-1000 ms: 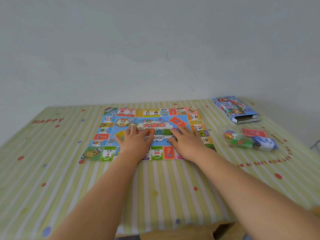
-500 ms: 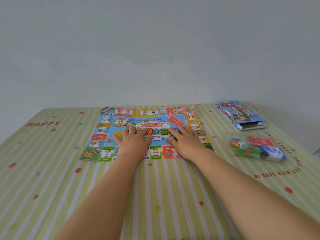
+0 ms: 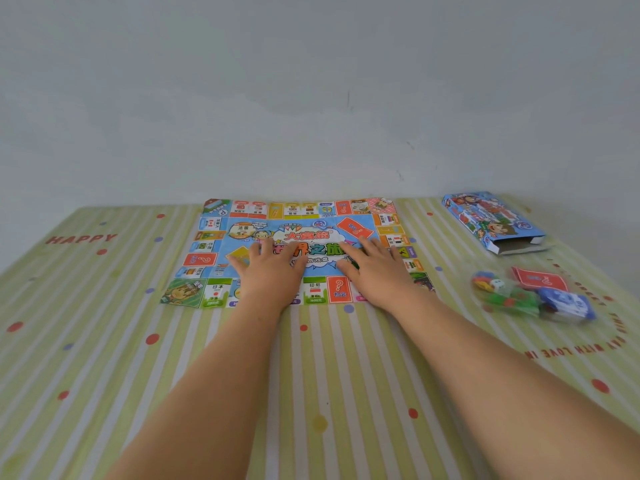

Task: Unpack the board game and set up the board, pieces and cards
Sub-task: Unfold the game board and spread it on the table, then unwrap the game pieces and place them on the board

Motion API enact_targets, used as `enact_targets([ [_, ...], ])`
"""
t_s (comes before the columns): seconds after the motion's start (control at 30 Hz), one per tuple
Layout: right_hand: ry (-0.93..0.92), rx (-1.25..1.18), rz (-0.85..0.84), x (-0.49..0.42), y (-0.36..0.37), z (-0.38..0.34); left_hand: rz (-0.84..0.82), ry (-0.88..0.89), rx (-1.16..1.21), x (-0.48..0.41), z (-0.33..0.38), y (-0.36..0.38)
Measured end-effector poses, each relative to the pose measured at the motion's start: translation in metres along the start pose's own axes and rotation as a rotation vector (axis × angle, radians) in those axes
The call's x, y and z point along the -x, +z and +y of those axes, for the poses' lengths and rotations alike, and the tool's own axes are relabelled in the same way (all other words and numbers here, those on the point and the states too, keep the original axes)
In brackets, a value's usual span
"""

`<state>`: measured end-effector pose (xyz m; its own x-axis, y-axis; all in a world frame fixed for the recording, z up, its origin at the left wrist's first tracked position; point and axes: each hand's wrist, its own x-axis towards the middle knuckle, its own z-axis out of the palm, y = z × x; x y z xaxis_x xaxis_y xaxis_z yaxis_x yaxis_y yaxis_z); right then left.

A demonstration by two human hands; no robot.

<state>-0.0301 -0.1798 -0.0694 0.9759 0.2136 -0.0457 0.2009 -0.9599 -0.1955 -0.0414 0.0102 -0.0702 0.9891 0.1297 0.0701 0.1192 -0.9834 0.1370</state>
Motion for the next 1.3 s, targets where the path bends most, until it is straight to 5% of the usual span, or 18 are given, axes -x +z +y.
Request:
enact_targets([
  [0.37,-0.105,-0.012,0.358,0.012,0.002,-0.002,0.175,0.076,-0.020,0.012,0.006,-0.008],
  [0.53,-0.094,-0.137,0.362,0.021,-0.006,0.006,0.087,0.046,-0.017,0.012,0.010,-0.015],
  [0.67,-0.078,-0.237,0.374,0.036,-0.016,0.016,0.182,0.021,0.081,0.017,0.027,-0.024],
  [0.97,0.017,-0.253,0.467,0.076,-0.035,0.067,0.299,0.303,0.433,0.058,0.117,-0.020],
  [1.3,0.228,-0.091,0.425,0.107,-0.061,0.135,0.102,0.467,0.560,0.097,0.188,-0.015],
])
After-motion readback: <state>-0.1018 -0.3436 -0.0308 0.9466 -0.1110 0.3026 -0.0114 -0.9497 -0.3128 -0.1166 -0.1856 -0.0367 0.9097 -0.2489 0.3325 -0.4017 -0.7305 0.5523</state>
